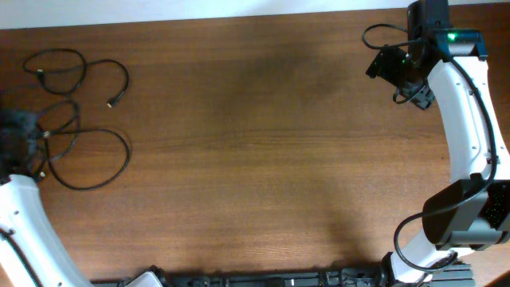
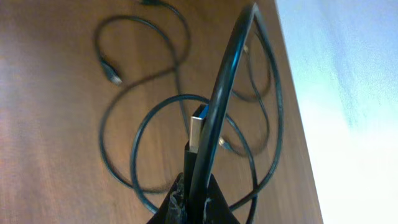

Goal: Untangle cables
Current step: 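Carry the cable to the left edge and release it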

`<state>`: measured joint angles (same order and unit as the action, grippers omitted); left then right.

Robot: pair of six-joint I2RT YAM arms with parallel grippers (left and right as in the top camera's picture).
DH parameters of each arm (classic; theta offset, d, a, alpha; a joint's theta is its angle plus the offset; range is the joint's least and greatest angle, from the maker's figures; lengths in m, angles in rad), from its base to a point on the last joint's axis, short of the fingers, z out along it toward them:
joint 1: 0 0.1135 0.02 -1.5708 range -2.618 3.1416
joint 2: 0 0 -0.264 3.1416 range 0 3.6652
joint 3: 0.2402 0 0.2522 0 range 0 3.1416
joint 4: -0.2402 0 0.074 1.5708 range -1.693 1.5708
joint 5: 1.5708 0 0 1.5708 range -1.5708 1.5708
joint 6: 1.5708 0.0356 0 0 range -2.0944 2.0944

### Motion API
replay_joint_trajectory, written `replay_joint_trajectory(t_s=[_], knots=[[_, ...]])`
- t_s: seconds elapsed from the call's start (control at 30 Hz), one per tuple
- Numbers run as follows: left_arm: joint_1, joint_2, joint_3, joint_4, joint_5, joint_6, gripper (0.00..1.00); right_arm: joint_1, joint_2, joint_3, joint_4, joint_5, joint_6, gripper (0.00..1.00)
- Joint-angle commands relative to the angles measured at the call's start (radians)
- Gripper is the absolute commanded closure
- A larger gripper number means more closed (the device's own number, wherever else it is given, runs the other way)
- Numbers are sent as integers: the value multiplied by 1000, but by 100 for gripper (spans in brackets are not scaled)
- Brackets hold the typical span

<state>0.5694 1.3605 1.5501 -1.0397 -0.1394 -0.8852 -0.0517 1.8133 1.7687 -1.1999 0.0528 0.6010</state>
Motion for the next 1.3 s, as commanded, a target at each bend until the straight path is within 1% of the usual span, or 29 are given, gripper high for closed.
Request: replay_joint_trajectory(t_s=[0.0, 0.1, 0.17, 0.3, 0.33, 0.5, 0.63, 0.67, 0.7, 0.77, 0.8, 0.83, 0.87, 0.9, 0.93, 0.97, 1.0, 1.07, 1.1, 1.13, 1.2, 1.27], knots=[[167, 39, -25, -13, 3, -77, 100, 0, 9, 2, 0, 15, -1, 2], [303, 144, -67, -12, 1, -122, 100, 0, 9, 2, 0, 14, -1, 2], [356, 220, -81, -11, 2, -141, 100, 0, 9, 2, 0, 14, -1, 2], [465, 364, -81, 23, 6, -141, 100, 0, 9, 2, 0, 14, -1, 2], [488, 391, -81, 34, 8, -123, 100, 0, 9, 2, 0, 14, -1, 2], [563, 492, -82, 33, 12, -108, 100, 0, 9, 2, 0, 15, -1, 2], [577, 539, -82, 13, 12, -105, 100, 0, 9, 2, 0, 15, -1, 2], [577, 539, -82, 13, 12, -105, 96, 0, 9, 2, 0, 14, -1, 2], [577, 539, -82, 13, 12, -105, 88, 0, 9, 2, 0, 14, -1, 2], [577, 539, -82, 10, 12, -105, 87, 0, 9, 2, 0, 14, -1, 2], [577, 539, -82, 7, 12, -105, 79, 0, 9, 2, 0, 15, -1, 2], [577, 539, -82, 1, 12, -105, 50, 0, 9, 2, 0, 15, -1, 2], [577, 539, -82, -3, 12, -104, 30, 0, 9, 2, 0, 14, -1, 2], [577, 539, -82, -3, 13, -104, 18, 0, 9, 2, 0, 15, -1, 2], [577, 539, -82, -2, 15, -90, 12, 0, 9, 2, 0, 14, -1, 2], [577, 539, -82, -3, 21, -80, 7, 0, 9, 2, 0, 15, -1, 2], [577, 539, -81, -1, 63, -47, 3, 0, 9, 2, 0, 15, -1, 1], [577, 539, -80, 14, 140, 13, 2, 0, 9, 2, 0, 15, -1, 2], [576, 539, -72, 28, 174, 68, 0, 0, 9, 2, 0, 14, -1, 2], [568, 532, -60, 32, 216, 120, 1, 0, 9, 2, 0, 14, -1, 2], [534, 500, -34, 40, 316, 182, 1, 0, 9, 2, 0, 15, -1, 2], [464, 435, -25, 89, 436, 270, 1, 0, 9, 2, 0, 14, -1, 2]])
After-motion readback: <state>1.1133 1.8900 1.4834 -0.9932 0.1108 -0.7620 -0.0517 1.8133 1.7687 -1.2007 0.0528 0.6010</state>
